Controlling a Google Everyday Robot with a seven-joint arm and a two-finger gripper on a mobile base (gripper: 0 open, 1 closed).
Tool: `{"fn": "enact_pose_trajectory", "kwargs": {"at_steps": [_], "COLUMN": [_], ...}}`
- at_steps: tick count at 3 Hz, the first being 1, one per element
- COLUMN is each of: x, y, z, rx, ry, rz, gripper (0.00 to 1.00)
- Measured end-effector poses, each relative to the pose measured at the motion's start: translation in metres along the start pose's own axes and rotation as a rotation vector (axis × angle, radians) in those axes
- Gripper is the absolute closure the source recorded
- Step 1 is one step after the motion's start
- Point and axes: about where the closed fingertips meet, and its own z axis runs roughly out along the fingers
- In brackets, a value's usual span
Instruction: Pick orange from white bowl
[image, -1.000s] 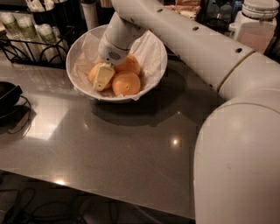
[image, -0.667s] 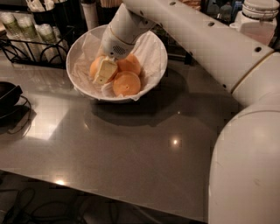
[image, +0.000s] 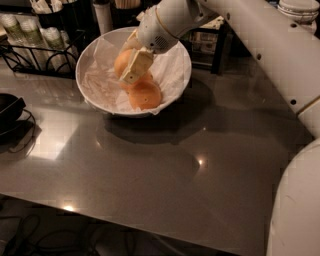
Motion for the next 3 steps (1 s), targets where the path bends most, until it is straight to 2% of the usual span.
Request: {"fn": "enact_pose_trajectory", "kwargs": {"at_steps": [2,3], "x": [0.004,0.005], "y": [0.006,0.006], "z": [-0.051,-0.053], "rx": [0.019,0.021], "ry": [-0.170,-0.173], "rz": [0.039,0.042], "gripper": [1.00,1.00]}}
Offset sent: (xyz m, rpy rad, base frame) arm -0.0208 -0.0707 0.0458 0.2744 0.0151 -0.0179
